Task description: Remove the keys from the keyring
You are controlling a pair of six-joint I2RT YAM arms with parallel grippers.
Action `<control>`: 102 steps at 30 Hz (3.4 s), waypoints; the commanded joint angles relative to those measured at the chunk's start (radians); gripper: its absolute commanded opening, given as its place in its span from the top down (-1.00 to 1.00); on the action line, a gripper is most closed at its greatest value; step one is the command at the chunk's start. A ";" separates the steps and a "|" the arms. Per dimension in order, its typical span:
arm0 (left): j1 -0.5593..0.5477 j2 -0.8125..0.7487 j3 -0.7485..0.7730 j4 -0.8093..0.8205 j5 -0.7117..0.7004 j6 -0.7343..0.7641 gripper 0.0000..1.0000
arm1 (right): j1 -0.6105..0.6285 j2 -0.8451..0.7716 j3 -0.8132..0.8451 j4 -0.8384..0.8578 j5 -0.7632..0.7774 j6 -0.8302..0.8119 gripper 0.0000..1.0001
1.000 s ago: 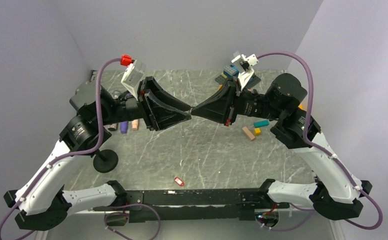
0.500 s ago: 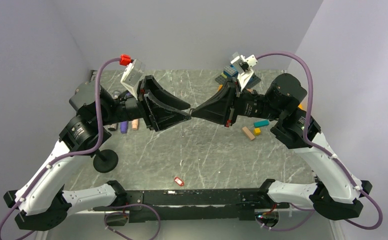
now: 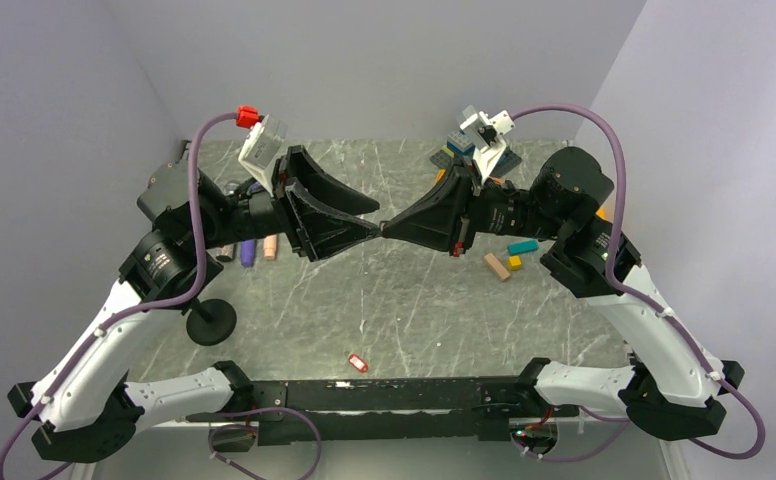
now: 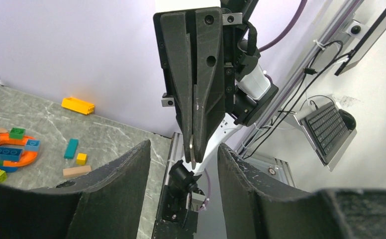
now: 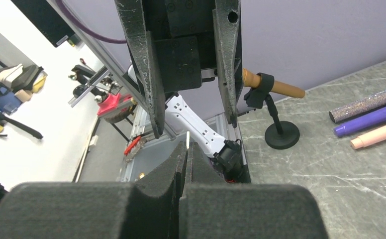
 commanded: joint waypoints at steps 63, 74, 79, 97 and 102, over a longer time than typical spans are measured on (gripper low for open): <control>0.026 -0.016 -0.021 0.010 -0.047 -0.056 1.00 | 0.017 -0.105 -0.124 0.137 0.209 0.004 -1.00; 0.089 -0.100 -0.144 -0.103 -0.208 -0.045 1.00 | 0.018 -0.149 -0.206 -0.083 0.399 0.018 -1.00; 0.150 -0.163 -0.287 -0.107 -0.291 -0.076 1.00 | 0.018 -0.155 -0.257 -0.168 0.453 0.073 -0.99; 0.269 -0.216 -0.837 -0.025 -0.435 -0.134 1.00 | 0.022 -0.206 -0.465 -0.286 0.505 0.278 -0.99; 0.319 -0.156 -0.919 0.033 -0.448 -0.166 1.00 | 0.032 -0.199 -0.507 -0.272 0.486 0.304 -0.99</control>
